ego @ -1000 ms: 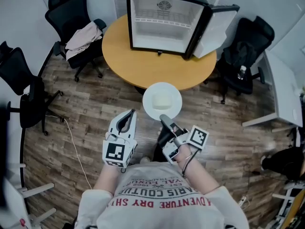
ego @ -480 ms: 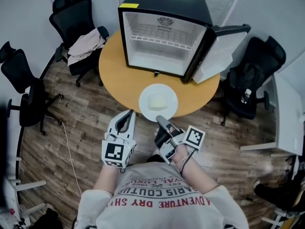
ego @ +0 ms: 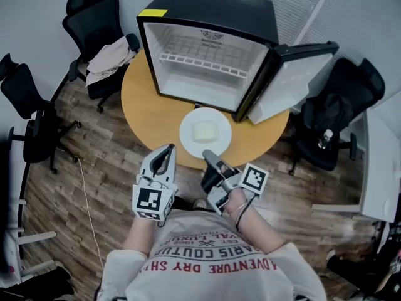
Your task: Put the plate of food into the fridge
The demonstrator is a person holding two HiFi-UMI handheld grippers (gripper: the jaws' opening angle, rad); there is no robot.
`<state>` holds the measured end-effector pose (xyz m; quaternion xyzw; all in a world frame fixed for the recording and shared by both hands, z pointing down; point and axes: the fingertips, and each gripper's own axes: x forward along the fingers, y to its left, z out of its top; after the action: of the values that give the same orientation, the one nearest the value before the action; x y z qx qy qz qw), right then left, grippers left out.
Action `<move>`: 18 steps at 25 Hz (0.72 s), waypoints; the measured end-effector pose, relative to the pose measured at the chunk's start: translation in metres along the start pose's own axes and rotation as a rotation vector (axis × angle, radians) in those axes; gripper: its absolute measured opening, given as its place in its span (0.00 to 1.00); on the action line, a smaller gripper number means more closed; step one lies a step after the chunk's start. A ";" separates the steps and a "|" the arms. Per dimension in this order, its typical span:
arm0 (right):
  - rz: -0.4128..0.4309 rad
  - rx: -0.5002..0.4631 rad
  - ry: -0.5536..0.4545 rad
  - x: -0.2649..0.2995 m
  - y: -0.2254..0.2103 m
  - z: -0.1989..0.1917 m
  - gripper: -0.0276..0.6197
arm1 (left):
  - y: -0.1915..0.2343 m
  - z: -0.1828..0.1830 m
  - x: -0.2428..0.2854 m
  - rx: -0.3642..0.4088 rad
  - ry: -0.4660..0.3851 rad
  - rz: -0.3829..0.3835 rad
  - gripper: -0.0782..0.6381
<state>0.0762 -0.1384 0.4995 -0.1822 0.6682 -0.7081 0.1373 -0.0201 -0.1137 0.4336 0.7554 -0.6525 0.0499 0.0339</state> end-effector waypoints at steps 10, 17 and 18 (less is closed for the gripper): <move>-0.010 -0.001 -0.059 0.031 -0.002 0.038 0.10 | 0.026 -0.005 0.040 0.005 0.018 -0.043 0.15; -0.029 -0.016 -0.126 0.066 0.003 0.076 0.10 | 0.054 0.012 0.096 0.015 -0.010 -0.110 0.15; -0.027 -0.017 -0.137 0.073 0.006 0.080 0.10 | 0.061 0.015 0.104 0.017 -0.013 -0.120 0.15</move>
<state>0.0459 -0.2429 0.5025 -0.2404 0.6608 -0.6900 0.1715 -0.0647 -0.2260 0.4306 0.7937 -0.6058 0.0482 0.0262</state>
